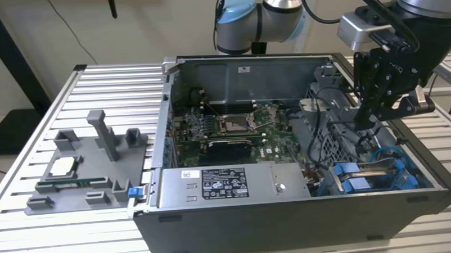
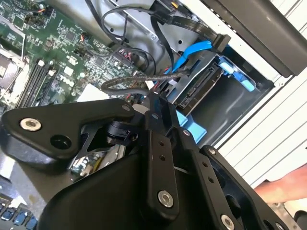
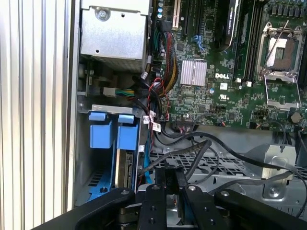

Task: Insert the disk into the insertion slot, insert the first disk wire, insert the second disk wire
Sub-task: 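Insert the first disk wire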

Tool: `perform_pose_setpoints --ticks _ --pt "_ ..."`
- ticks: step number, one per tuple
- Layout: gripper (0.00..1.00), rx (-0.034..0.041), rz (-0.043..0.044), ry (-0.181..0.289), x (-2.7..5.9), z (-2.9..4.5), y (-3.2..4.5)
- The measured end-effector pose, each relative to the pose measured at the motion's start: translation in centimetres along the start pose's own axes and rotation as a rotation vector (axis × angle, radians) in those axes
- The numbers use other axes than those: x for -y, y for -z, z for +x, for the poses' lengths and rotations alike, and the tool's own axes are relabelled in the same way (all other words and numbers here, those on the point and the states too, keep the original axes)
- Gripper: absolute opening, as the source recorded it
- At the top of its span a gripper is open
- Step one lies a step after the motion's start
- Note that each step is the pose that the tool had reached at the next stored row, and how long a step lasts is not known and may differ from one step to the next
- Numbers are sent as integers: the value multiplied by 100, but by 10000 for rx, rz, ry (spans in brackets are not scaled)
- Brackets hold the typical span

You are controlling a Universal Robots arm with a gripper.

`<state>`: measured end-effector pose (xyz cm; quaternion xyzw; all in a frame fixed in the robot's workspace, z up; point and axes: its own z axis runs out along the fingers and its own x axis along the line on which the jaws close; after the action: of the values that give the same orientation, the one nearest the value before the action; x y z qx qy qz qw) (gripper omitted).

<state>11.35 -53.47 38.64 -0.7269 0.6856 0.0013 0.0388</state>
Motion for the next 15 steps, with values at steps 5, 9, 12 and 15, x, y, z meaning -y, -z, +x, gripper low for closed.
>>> perform_pose_setpoints --ticks 5,9,12,15 --pt "0 0 0 0 -1 0 0" --pt "0 -1 0 -1 0 1 -3" --pt "0 0 -2 -1 20 29 -15" --pt "0 3 -32 -2 66 94 -27"
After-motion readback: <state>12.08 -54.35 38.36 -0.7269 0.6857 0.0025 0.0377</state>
